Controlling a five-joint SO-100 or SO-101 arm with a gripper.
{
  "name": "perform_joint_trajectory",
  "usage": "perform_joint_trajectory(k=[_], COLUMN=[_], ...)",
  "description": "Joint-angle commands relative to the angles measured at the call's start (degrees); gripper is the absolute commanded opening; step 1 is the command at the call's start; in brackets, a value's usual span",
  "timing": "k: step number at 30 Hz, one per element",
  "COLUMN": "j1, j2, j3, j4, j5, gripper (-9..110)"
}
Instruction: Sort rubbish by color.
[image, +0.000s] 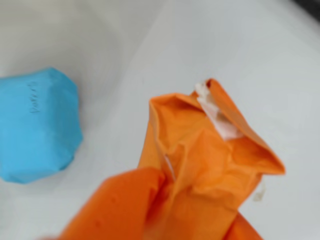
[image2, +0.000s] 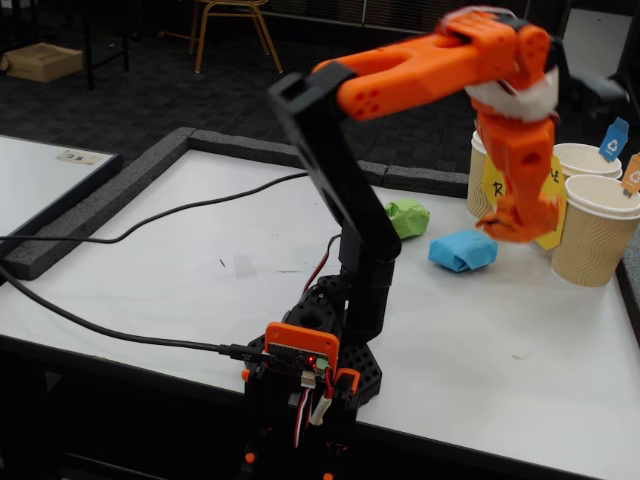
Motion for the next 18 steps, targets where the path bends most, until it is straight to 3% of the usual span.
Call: perform_joint_trajectory(k=[1,6,18], j1=[1.14,1.14,1.05], j2=[12.13,15.03,7.12], j3=[-8.09,-10.63,-15.03], j4=[0.53,0.44,-15.12], j5=[-0.35,-0.88,-1.05], gripper=[0,0,0])
